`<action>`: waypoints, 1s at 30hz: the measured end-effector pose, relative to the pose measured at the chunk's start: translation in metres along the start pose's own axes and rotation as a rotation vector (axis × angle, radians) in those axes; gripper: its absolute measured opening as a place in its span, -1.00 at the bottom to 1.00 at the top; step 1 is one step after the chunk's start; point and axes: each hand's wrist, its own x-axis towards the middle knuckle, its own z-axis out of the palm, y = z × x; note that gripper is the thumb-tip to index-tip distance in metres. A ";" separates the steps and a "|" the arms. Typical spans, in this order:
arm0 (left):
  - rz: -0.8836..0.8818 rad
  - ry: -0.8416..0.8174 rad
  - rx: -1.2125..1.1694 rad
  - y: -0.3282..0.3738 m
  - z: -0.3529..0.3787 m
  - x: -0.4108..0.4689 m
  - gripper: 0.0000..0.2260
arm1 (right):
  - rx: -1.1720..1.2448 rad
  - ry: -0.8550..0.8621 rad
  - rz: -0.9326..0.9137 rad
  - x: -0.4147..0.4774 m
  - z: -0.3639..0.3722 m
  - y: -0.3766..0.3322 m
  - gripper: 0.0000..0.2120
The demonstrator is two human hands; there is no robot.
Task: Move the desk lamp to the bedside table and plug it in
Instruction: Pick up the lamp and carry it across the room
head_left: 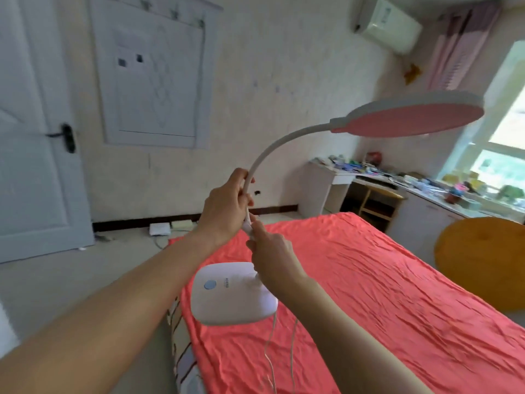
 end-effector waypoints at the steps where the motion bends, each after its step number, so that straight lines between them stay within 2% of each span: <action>1: -0.014 0.024 0.018 -0.008 -0.006 0.007 -0.81 | 0.019 -0.001 -0.029 0.012 0.005 -0.004 -0.59; 9: -0.086 0.117 0.150 -0.079 -0.049 0.055 -0.82 | -0.084 -0.096 -0.200 0.100 0.058 -0.039 -0.69; 13: -0.116 0.134 0.153 -0.121 -0.081 0.090 -0.82 | 0.043 -0.081 -0.173 0.153 0.090 -0.068 -0.62; 16: -0.145 0.136 0.121 -0.151 -0.108 0.121 -0.82 | 0.035 -0.058 -0.227 0.198 0.111 -0.091 -0.62; 22: -0.130 0.147 0.157 -0.218 -0.162 0.188 -0.83 | 0.092 -0.076 -0.183 0.286 0.155 -0.141 -0.62; 30: -0.135 0.200 0.178 -0.298 -0.199 0.247 -0.83 | 0.093 -0.131 -0.242 0.375 0.210 -0.175 -0.66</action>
